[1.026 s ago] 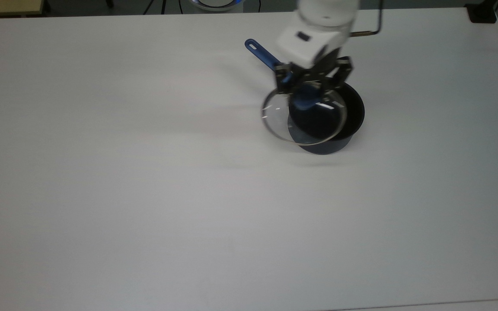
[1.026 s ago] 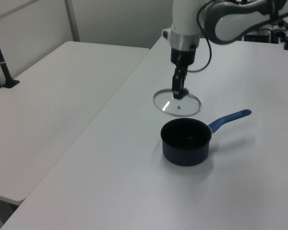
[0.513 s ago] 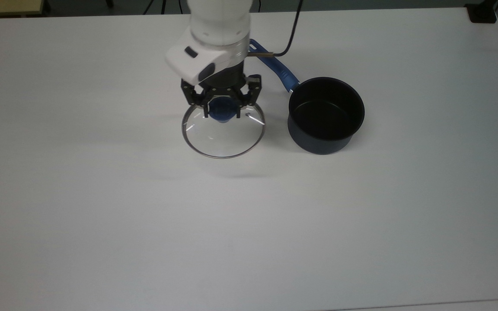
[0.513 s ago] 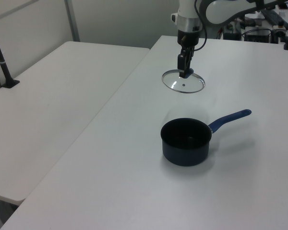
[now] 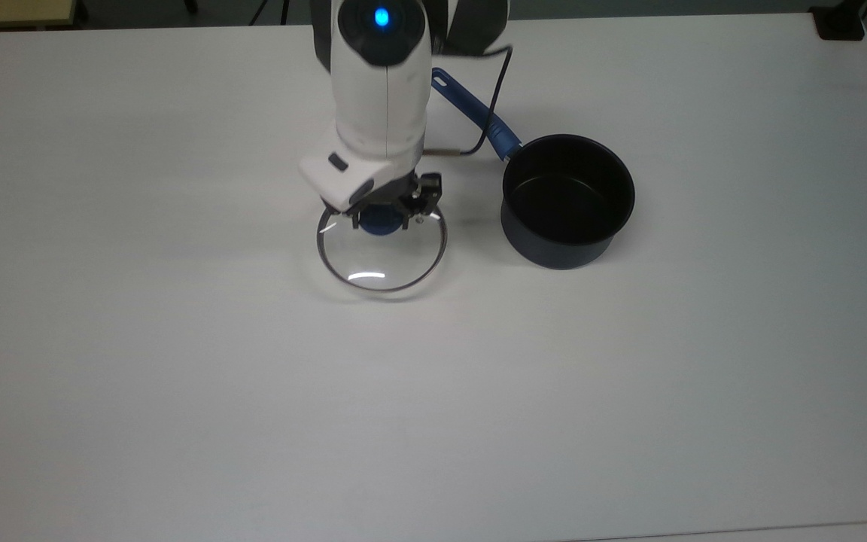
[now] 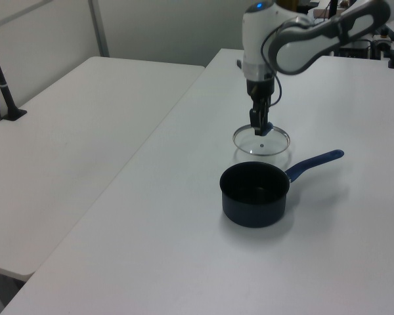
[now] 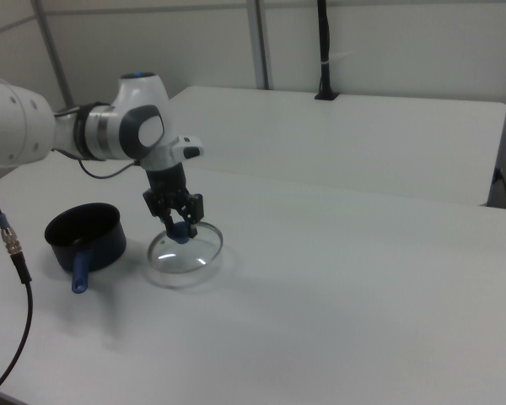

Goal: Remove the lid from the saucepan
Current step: 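Lower the lid onto the table and open the gripper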

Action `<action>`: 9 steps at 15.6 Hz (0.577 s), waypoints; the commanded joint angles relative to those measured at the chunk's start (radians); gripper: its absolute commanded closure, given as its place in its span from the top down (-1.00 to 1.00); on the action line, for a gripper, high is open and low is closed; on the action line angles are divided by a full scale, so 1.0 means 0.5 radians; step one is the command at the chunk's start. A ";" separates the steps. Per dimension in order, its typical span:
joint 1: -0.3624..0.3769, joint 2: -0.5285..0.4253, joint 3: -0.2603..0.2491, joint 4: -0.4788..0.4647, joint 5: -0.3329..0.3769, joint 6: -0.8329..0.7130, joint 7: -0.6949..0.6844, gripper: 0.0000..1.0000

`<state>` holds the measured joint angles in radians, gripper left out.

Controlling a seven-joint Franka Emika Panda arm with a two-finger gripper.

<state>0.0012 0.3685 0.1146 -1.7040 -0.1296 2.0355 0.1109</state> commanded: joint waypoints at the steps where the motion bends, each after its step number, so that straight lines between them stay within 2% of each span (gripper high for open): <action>1: -0.057 0.018 0.004 -0.007 -0.060 0.132 -0.004 -0.18; 2: -0.064 0.036 0.004 -0.001 -0.060 0.132 -0.007 -0.16; 3: -0.067 0.042 0.004 0.003 -0.063 0.132 -0.007 -0.02; 4: -0.064 0.042 0.004 0.003 -0.063 0.135 -0.007 0.31; 6: -0.061 0.042 0.004 -0.001 -0.072 0.132 -0.004 0.74; 8: -0.058 0.042 0.004 -0.001 -0.091 0.120 -0.001 0.86; 9: -0.055 0.033 0.004 0.003 -0.091 0.114 0.011 1.00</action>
<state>-0.0331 0.3998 0.1160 -1.6999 -0.1516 2.0923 0.1102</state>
